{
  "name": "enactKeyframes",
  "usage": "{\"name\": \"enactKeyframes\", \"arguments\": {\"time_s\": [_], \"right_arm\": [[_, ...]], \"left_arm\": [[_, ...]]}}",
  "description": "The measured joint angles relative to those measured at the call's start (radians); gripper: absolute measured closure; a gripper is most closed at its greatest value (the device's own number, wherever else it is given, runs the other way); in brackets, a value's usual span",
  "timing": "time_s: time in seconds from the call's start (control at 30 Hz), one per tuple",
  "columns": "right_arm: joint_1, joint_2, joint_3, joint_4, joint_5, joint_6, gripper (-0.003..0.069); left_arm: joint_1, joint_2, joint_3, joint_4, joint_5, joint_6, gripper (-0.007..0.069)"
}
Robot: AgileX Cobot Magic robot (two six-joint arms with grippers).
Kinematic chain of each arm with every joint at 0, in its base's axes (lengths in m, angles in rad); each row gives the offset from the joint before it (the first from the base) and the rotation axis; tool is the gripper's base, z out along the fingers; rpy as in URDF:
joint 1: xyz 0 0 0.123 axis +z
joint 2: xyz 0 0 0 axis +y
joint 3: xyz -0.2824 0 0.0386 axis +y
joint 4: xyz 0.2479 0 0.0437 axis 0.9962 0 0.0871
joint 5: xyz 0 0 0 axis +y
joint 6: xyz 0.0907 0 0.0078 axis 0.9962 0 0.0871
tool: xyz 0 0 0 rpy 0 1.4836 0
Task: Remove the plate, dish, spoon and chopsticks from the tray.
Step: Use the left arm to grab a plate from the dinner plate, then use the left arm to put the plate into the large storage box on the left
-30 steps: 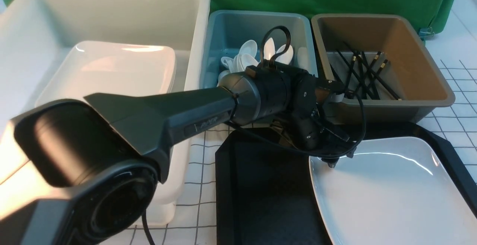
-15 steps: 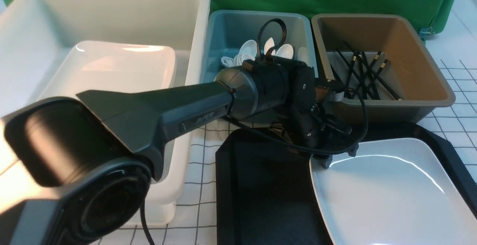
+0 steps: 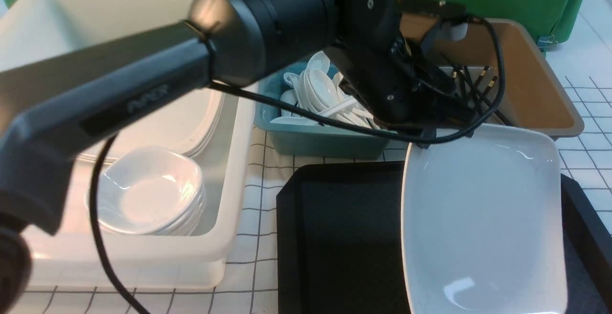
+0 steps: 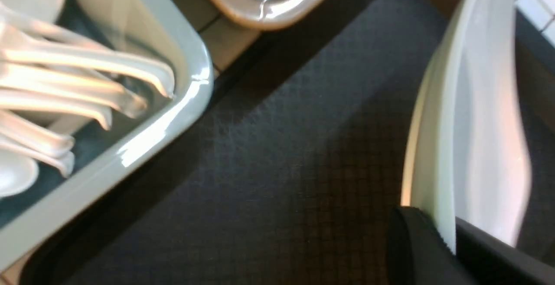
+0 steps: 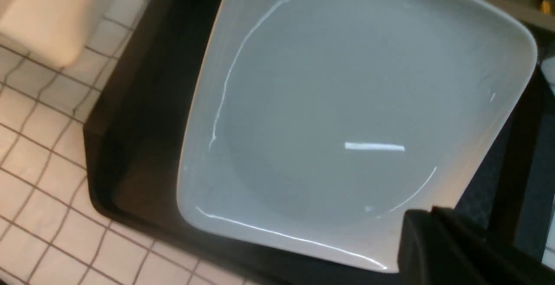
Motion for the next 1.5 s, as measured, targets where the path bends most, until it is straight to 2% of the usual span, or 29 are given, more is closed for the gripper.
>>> {"name": "enactKeyframes", "arguments": {"time_s": [0.27,0.5,0.63,0.77,0.9,0.93,0.97,1.1,1.13,1.2,1.27,1.37,1.5], "right_arm": [[0.000,0.000,-0.111,0.069,0.001,-0.024,0.0650],[0.000,0.000,-0.123,0.175,-0.010,-0.084,0.0650],[0.000,0.014,-0.130,0.232,-0.011,-0.152,0.0650],[0.009,0.083,-0.186,0.291,-0.002,-0.182,0.0651],[0.102,0.186,-0.295,0.294,-0.004,-0.181,0.0653],[0.109,0.191,-0.301,0.294,-0.004,-0.180,0.0653],[0.188,0.246,-0.361,0.292,-0.013,-0.169,0.0653],[0.343,0.349,-0.446,0.239,-0.065,-0.119,0.0653],[0.352,0.355,-0.450,0.233,-0.065,-0.119,0.0653],[0.465,0.441,-0.505,0.147,-0.104,-0.067,0.0653],[0.511,0.470,-0.528,0.110,-0.111,-0.051,0.0653],[0.620,0.566,-0.590,0.050,-0.118,-0.027,0.0653],[0.664,0.640,-0.649,0.042,-0.143,-0.009,0.0653]], "left_arm": [[0.013,-0.133,0.008,0.022,0.013,0.031,0.0597],[0.100,-0.231,0.008,0.005,0.012,0.031,0.0597],[0.187,-0.278,0.008,-0.006,0.015,0.032,0.0597],[0.373,-0.338,0.008,-0.091,0.016,0.045,0.0597],[0.578,-0.371,0.008,-0.221,0.016,0.092,0.0597],[0.589,-0.372,0.008,-0.233,0.016,0.098,0.0597],[0.687,-0.374,0.008,-0.283,0.026,0.123,0.0597],[0.834,-0.377,0.033,-0.321,0.045,0.138,0.0597],[0.849,-0.378,0.038,-0.323,0.046,0.138,0.0597],[0.948,-0.380,0.085,-0.349,0.040,0.146,0.0597],[0.983,-0.380,0.116,-0.369,0.030,0.160,0.0597],[1.085,-0.380,0.239,-0.431,-0.050,0.186,0.0597],[1.138,-0.380,0.379,-0.481,-0.187,0.212,0.0597]]}}
